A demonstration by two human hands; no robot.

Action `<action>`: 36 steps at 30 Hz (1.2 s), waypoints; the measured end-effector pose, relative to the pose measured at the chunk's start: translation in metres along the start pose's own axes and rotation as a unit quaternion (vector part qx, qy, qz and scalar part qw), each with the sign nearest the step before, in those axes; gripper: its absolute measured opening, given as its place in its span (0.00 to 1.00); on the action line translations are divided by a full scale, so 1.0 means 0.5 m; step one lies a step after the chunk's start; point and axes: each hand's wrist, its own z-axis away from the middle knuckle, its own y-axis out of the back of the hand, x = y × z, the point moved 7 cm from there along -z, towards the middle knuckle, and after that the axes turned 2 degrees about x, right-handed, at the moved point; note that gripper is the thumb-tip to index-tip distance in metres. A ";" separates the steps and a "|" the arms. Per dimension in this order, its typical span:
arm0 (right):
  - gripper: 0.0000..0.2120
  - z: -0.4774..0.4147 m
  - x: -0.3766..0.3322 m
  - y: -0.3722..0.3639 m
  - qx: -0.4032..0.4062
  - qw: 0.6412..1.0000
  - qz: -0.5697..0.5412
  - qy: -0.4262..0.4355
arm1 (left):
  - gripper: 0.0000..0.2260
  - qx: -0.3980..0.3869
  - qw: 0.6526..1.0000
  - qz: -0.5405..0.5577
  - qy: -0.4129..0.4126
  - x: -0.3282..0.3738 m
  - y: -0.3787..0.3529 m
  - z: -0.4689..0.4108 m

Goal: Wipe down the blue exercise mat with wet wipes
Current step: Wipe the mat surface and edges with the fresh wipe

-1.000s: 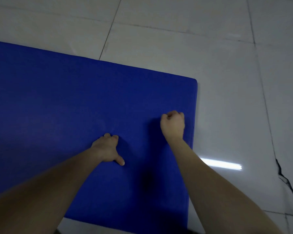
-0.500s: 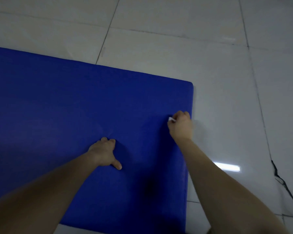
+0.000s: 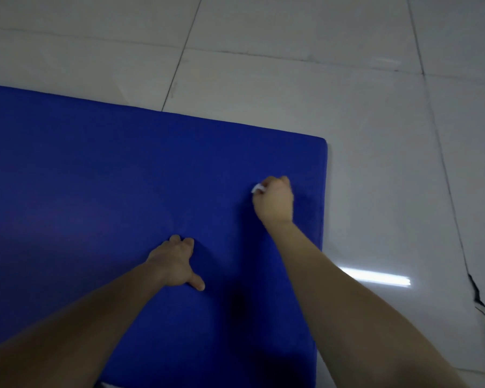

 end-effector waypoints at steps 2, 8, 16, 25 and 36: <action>0.09 0.005 -0.040 -0.035 -0.036 0.998 0.014 0.055 | 0.36 -0.012 1.000 -0.016 0.003 0.005 0.000 0.001; 0.08 -0.004 0.002 0.022 -0.011 0.992 0.098 0.080 | 0.24 -0.059 0.994 -0.096 0.005 0.020 0.076 -0.021; 0.08 -0.030 0.212 0.151 0.085 0.988 0.025 -0.127 | 0.30 0.107 0.994 0.003 -0.038 0.080 0.210 -0.115; 0.07 -0.049 0.085 0.078 0.091 0.991 0.016 -0.100 | 0.37 0.035 0.999 0.019 -0.035 0.065 0.195 -0.162; 0.04 -0.076 -0.003 0.025 0.000 0.997 0.067 0.045 | 0.49 0.012 1.000 0.004 -0.014 0.067 0.193 -0.174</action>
